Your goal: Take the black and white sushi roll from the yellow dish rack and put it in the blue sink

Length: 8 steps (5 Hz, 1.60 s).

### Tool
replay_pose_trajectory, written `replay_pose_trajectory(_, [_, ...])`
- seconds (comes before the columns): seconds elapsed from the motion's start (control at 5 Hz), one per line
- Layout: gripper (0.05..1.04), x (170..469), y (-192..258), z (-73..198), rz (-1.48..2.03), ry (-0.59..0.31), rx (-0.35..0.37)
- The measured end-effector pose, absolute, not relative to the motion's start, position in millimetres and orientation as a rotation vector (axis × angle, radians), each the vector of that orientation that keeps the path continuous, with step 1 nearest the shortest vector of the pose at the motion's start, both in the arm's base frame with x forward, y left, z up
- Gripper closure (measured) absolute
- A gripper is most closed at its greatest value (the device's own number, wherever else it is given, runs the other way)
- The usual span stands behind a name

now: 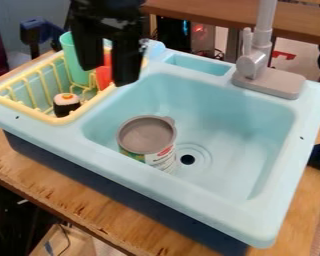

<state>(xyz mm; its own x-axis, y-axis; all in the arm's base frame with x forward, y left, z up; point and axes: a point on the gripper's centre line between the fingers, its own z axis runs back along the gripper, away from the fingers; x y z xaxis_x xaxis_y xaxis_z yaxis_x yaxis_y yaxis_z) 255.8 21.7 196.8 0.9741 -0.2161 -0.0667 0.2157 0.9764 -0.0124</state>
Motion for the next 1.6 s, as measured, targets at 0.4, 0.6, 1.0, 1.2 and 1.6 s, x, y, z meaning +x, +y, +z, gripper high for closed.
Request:
replay_pose_trajectory(0.4, [0.079, 246.1, 68.4, 191.0, -0.242, 0.088, 0.030])
replay_pose_trajectory(0.6, [0.079, 249.6, 91.1, 185.6, -0.194, 0.060, 0.065])
replay_pose_trajectory(1.0, [0.079, 260.7, 115.4, 162.5, -0.120, 0.041, 0.056])
replay_pose_trajectory(1.2, [0.079, 263.9, 118.8, 147.8, -0.125, 0.077, 0.037])
replay_pose_trajectory(1.6, [0.079, 266.1, 129.8, 133.5, -0.098, 0.125, 0.024])
